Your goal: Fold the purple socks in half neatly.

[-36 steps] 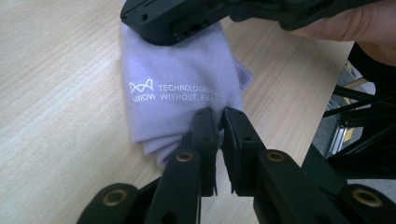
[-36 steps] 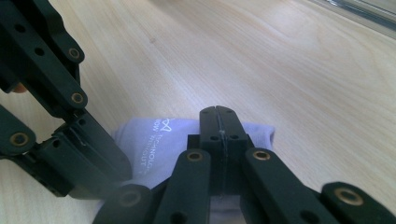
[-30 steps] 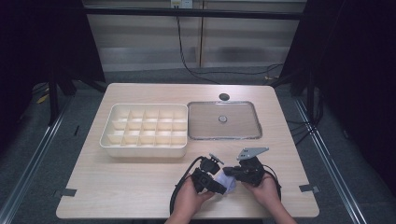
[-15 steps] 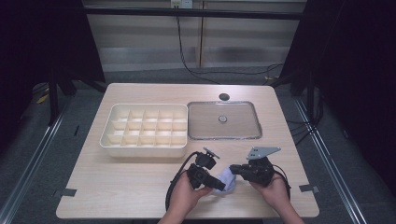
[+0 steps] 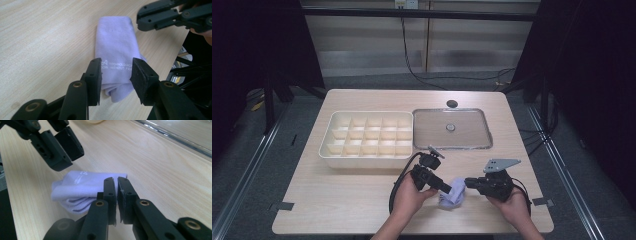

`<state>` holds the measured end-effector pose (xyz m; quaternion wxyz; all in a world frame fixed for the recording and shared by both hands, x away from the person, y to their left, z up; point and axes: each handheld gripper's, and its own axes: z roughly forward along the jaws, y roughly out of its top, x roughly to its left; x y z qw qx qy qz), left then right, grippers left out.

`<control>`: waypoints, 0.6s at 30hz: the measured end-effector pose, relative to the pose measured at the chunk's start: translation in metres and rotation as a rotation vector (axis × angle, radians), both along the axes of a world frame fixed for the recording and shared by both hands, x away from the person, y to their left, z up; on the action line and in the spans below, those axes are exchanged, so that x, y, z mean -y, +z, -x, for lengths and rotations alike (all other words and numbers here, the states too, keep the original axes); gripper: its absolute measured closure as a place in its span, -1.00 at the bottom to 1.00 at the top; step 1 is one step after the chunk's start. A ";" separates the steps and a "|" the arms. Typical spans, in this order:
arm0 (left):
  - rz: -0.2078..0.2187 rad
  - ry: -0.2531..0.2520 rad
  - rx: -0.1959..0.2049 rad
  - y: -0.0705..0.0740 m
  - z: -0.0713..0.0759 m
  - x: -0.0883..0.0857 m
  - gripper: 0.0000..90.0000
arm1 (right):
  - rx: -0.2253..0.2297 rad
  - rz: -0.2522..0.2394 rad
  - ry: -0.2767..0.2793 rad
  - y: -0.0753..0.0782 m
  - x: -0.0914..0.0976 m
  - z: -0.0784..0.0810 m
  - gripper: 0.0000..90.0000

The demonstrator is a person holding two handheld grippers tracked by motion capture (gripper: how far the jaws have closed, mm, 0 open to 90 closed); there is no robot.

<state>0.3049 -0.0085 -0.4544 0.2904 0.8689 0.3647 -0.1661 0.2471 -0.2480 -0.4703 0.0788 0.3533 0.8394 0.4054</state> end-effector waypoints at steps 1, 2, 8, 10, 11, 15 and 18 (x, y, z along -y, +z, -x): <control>-0.002 0.004 -0.001 -0.001 -0.001 0.000 0.31 | -0.006 0.004 0.003 0.000 0.001 0.001 0.89; -0.003 0.002 -0.009 -0.002 -0.003 0.000 0.30 | -0.004 0.010 0.008 -0.001 0.001 0.001 0.88; -0.005 0.014 -0.030 -0.010 -0.007 0.001 0.27 | -0.036 0.034 0.030 -0.009 0.004 0.008 0.89; -0.006 0.017 -0.033 -0.011 -0.008 0.001 0.26 | -0.051 0.045 0.042 -0.013 0.002 0.009 0.90; -0.006 0.018 -0.034 -0.011 -0.008 0.001 0.26 | -0.055 0.053 0.050 -0.015 0.001 0.010 0.90; 0.001 0.046 -0.041 -0.010 -0.007 0.002 0.25 | -0.073 0.075 0.067 -0.021 -0.003 0.010 0.91; -0.005 0.019 -0.038 -0.011 -0.009 -0.001 0.24 | -0.076 0.082 0.078 -0.023 -0.006 0.008 0.91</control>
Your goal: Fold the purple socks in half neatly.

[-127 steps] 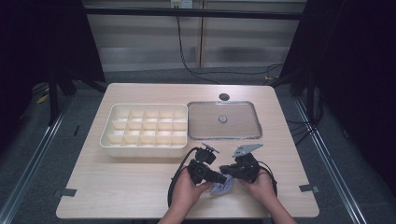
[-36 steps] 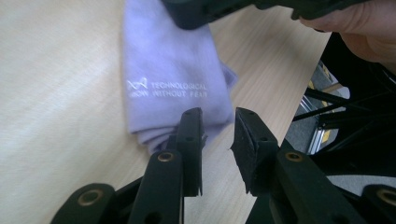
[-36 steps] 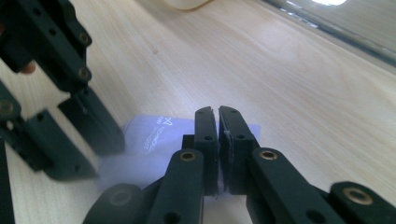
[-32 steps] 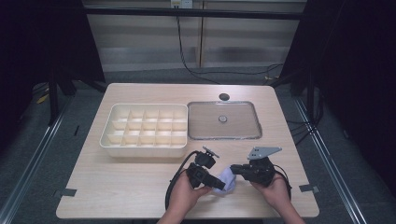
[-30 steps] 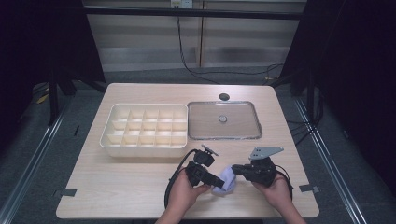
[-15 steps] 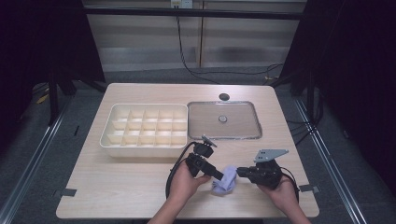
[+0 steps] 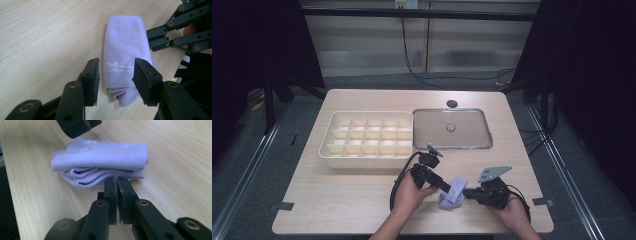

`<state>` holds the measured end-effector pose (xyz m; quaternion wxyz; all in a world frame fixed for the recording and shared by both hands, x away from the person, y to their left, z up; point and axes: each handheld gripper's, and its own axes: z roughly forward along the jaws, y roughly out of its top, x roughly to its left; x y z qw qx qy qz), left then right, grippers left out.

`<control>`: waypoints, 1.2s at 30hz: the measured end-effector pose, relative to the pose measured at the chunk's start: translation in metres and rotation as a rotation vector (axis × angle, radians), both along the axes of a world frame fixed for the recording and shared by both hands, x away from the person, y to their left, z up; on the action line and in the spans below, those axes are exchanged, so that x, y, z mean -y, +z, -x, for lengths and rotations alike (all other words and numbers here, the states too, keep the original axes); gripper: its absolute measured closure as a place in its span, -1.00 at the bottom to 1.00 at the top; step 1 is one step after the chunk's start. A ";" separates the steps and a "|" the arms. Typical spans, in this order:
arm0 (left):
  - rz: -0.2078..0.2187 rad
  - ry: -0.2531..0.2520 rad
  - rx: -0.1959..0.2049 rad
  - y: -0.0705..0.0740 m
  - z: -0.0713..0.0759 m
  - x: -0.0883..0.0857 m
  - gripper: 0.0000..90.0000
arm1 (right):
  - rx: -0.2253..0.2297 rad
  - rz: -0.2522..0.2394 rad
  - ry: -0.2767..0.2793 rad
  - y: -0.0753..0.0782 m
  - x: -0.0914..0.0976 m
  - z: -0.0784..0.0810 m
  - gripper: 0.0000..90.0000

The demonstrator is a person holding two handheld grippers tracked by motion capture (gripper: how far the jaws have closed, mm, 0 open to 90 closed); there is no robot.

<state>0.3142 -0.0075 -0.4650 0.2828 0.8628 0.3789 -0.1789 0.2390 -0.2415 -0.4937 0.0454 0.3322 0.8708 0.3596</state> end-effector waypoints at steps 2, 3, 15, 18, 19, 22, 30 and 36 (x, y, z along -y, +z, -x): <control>0.014 0.038 -0.009 -0.001 0.001 0.001 0.24 | 0.002 0.004 0.006 -0.002 -0.004 -0.001 0.91; 0.012 0.035 -0.009 -0.001 0.000 0.000 0.24 | 0.003 0.006 0.009 -0.002 -0.005 -0.002 0.90; 0.022 0.061 -0.046 -0.006 -0.003 -0.017 0.24 | 0.022 -0.002 0.048 -0.003 -0.028 -0.007 0.89; 0.007 0.020 -0.050 -0.009 -0.004 -0.022 0.24 | 0.028 0.003 0.049 -0.003 -0.031 -0.006 0.89; 0.008 0.025 -0.055 -0.010 -0.004 -0.022 0.23 | 0.030 0.002 0.050 -0.004 -0.032 -0.006 0.89; 0.008 0.030 -0.059 -0.012 -0.003 -0.024 0.22 | 0.025 -0.002 0.051 -0.004 -0.034 -0.005 0.89; 0.022 0.052 -0.071 -0.013 -0.002 -0.025 0.20 | 0.030 -0.003 0.066 -0.004 -0.037 -0.003 0.88; 0.020 0.049 -0.077 -0.015 -0.002 -0.027 0.20 | 0.033 -0.006 0.068 -0.004 -0.037 -0.002 0.89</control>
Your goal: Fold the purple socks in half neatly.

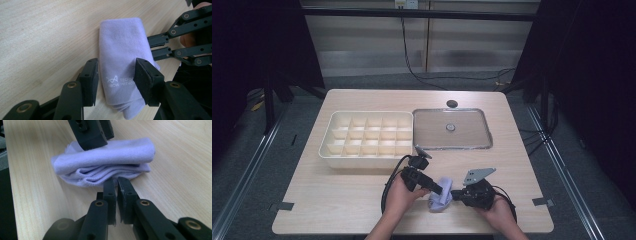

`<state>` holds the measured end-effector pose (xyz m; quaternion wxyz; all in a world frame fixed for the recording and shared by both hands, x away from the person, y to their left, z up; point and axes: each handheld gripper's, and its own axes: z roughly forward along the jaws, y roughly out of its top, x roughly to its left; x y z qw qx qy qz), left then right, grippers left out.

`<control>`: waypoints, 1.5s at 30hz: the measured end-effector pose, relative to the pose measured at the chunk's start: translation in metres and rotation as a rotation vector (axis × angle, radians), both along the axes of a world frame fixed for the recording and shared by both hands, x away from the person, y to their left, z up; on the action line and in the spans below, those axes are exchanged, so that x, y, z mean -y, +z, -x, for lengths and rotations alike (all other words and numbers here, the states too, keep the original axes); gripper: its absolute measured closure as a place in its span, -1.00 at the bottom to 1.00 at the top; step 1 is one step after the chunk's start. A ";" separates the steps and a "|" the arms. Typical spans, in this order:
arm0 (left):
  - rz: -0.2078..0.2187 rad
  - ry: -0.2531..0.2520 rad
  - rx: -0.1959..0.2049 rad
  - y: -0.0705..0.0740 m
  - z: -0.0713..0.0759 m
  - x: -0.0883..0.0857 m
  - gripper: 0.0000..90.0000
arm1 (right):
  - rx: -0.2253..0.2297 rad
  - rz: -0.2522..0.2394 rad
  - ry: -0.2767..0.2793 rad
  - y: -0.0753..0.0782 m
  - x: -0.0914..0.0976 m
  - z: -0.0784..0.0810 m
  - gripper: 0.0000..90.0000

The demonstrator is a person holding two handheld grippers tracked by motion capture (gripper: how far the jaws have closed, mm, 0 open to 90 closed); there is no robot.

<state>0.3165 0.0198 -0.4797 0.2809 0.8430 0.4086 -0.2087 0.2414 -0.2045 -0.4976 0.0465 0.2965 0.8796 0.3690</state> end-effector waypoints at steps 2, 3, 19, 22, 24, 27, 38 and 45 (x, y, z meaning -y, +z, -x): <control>0.001 0.003 -0.005 -0.001 0.000 0.000 0.20 | 0.003 0.001 -0.004 0.000 0.000 0.000 0.89; 0.008 0.005 -0.008 -0.001 0.000 0.000 0.19 | 0.003 -0.001 -0.003 0.000 0.000 0.000 0.89; 0.031 0.035 -0.053 -0.008 0.000 0.001 0.12 | 0.011 0.001 0.011 0.000 -0.004 0.003 0.89; 0.036 0.036 -0.064 -0.009 0.000 0.002 0.11 | 0.008 -0.001 0.012 0.000 -0.004 0.003 0.89; 0.034 0.029 -0.061 -0.009 -0.001 0.002 0.11 | 0.012 0.001 0.011 -0.001 -0.004 0.003 0.90; 0.042 0.033 -0.065 -0.009 -0.001 0.003 0.10 | 0.012 0.001 0.012 -0.001 -0.004 0.003 0.90; 0.090 0.031 -0.120 -0.011 0.000 0.006 0.07 | 0.021 0.001 0.015 -0.001 -0.004 0.004 0.92; 0.107 0.034 -0.129 -0.012 0.000 0.009 0.03 | 0.015 -0.004 0.018 -0.001 -0.005 0.005 0.93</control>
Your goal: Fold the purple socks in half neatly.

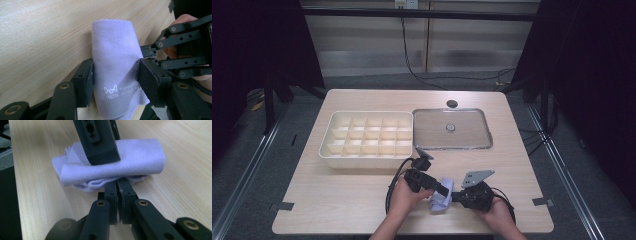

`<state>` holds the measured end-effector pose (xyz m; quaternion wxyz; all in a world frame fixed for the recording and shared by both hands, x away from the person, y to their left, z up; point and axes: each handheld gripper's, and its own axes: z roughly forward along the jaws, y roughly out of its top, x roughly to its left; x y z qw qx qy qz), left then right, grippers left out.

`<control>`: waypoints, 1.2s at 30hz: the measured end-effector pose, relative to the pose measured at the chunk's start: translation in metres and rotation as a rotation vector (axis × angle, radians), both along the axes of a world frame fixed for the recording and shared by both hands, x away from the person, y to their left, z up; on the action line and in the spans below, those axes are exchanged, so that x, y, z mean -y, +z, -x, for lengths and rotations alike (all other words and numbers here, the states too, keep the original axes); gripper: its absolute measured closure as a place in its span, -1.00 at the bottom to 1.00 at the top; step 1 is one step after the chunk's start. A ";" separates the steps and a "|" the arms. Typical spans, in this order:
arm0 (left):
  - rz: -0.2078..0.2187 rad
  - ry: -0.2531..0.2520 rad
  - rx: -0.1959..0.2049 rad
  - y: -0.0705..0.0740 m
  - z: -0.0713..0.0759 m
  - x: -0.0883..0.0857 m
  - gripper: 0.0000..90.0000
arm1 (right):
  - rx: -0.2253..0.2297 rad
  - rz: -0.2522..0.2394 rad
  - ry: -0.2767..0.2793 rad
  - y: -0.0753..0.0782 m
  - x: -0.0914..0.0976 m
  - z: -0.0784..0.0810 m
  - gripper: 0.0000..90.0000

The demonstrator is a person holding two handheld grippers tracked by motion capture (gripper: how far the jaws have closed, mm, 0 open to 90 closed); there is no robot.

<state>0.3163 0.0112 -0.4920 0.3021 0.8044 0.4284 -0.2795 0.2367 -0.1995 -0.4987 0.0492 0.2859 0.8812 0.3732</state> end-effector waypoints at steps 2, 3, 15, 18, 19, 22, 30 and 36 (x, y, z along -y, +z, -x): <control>-0.001 -0.001 -0.003 0.001 0.000 0.000 0.03 | 0.004 0.001 0.003 0.000 0.000 0.000 0.93; 0.002 -0.002 0.003 0.000 -0.001 0.000 0.03 | -0.002 -0.001 0.002 0.000 -0.001 0.001 0.93; 0.019 -0.006 0.002 0.002 0.000 0.001 0.06 | 0.020 -0.004 0.013 -0.001 -0.006 0.002 0.90; 0.018 -0.008 -0.001 0.002 0.000 0.001 0.10 | 0.025 -0.003 0.013 -0.001 -0.007 0.002 0.90; 0.019 -0.008 -0.002 0.002 0.000 0.001 0.12 | 0.025 -0.003 0.014 -0.001 -0.007 0.002 0.90; 0.015 -0.015 0.000 0.004 0.000 0.001 0.22 | 0.025 -0.005 0.013 -0.001 -0.007 0.002 0.90; 0.015 -0.036 0.041 0.012 0.001 -0.001 0.65 | 0.027 -0.005 0.007 -0.001 -0.006 0.002 0.83; 0.014 -0.022 0.056 0.018 -0.003 -0.007 0.66 | 0.033 0.000 -0.004 -0.001 -0.003 0.001 0.59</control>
